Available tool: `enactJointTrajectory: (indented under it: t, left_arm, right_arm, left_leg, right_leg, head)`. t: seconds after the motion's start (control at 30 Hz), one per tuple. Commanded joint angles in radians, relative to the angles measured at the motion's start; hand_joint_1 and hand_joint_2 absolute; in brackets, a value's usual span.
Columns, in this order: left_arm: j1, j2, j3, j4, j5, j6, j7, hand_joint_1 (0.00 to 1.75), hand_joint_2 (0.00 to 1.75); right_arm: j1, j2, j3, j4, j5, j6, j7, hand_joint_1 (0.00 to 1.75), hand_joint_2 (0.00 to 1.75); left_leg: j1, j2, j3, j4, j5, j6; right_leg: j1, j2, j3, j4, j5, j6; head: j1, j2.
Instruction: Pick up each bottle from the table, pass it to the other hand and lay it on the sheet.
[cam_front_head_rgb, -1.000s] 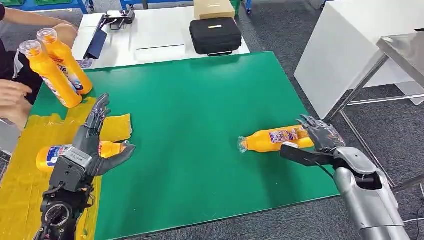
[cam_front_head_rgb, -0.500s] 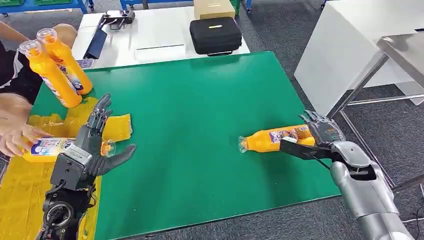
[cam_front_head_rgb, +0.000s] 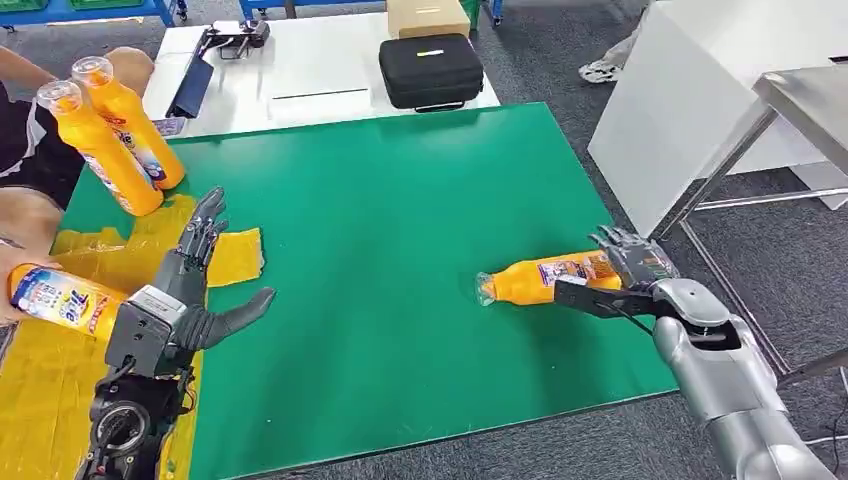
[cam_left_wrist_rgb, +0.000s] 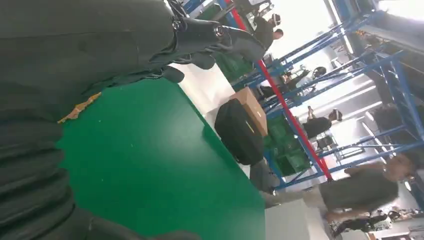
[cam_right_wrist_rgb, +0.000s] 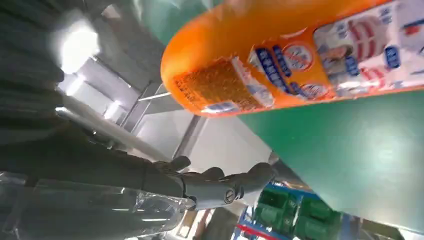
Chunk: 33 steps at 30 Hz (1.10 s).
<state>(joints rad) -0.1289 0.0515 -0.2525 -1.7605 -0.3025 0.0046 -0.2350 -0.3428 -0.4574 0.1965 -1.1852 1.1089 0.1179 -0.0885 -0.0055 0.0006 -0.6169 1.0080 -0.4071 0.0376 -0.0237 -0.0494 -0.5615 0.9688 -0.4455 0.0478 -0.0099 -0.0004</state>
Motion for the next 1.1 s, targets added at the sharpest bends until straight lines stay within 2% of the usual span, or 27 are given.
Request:
enactJointTrajectory:
  t: [0.03,0.33,0.53,0.57,0.93,0.97,1.0,1.03,1.1]
  left_arm:
    - [-0.059,-0.001,-0.039,0.094,0.023,0.009,0.017,0.0,1.75]
    - [-0.088,0.0,-0.074,0.136,0.061,0.005,0.029,0.0,1.75]
    - [-0.087,0.003,-0.081,0.144,0.079,0.013,0.045,0.0,1.75]
    - [-0.086,0.004,-0.082,0.147,0.088,0.015,0.052,0.0,1.75]
    - [-0.084,0.003,-0.082,0.161,0.101,0.018,0.065,0.0,1.75]
    - [-0.086,0.003,-0.081,0.166,0.103,0.019,0.066,0.0,1.75]
    - [-0.087,0.003,-0.081,0.168,0.104,0.02,0.066,0.0,1.75]
    - [-0.089,0.004,-0.08,0.173,0.107,0.022,0.067,0.0,1.75]
    - [-0.089,0.005,-0.079,0.174,0.107,0.022,0.067,0.0,1.75]
  right_arm:
    - [-0.121,0.024,0.128,0.199,-0.03,0.033,-0.015,0.0,1.75]
    - [-0.222,0.034,0.242,0.411,-0.061,0.091,-0.056,0.0,1.75]
    - [-0.239,0.06,0.288,0.512,-0.069,0.081,-0.055,0.0,1.75]
    - [-0.247,0.065,0.305,0.539,-0.078,0.078,-0.054,0.0,1.75]
    - [-0.257,0.069,0.349,0.585,-0.1,0.092,-0.058,0.0,1.75]
    - [-0.259,0.07,0.354,0.588,-0.103,0.091,-0.06,0.17,1.75]
    - [-0.262,0.072,0.358,0.592,-0.106,0.087,-0.062,1.08,1.75]
    - [-0.266,0.073,0.361,0.597,-0.117,0.08,-0.067,1.54,1.75]
    - [-0.267,0.073,0.361,0.596,-0.118,0.079,-0.067,1.54,1.75]
  left_leg:
    - [0.001,0.003,0.006,-0.001,-0.002,-0.003]
    - [0.001,0.001,0.003,-0.001,-0.001,-0.001]
    - [0.003,0.001,0.009,-0.002,-0.002,-0.004]
    - [0.002,0.0,0.003,-0.001,0.0,-0.001]
    - [0.002,0.0,0.008,-0.001,0.0,-0.002]
    - [0.003,0.0,0.009,-0.002,-0.001,-0.003]
    - [0.002,0.0,0.008,-0.001,0.0,-0.002]
    - [0.003,0.0,0.011,-0.003,0.0,-0.004]
    - [0.002,0.0,0.009,-0.001,0.0,-0.002]
  right_leg:
    - [0.001,0.007,0.006,-0.002,-0.001,-0.003]
    - [0.001,0.004,0.003,-0.001,0.0,-0.002]
    - [0.002,0.007,0.01,-0.005,-0.001,-0.005]
    - [0.001,0.002,0.004,-0.002,0.0,-0.002]
    - [0.002,0.003,0.008,-0.003,0.0,-0.003]
    - [0.002,0.004,0.01,-0.004,0.0,-0.003]
    - [0.001,0.003,0.008,-0.003,0.0,-0.002]
    - [0.002,0.006,0.012,-0.005,0.0,-0.004]
    - [0.002,0.003,0.009,-0.003,0.0,-0.003]
  head:
    - [0.0,0.0]
    - [0.0,0.0]
    - [0.0,0.0]
    - [0.0,0.0]
    - [0.0,0.0]
    - [0.0,0.0]
    - [0.0,0.0]
    - [0.0,0.0]
    - [0.0,0.0]
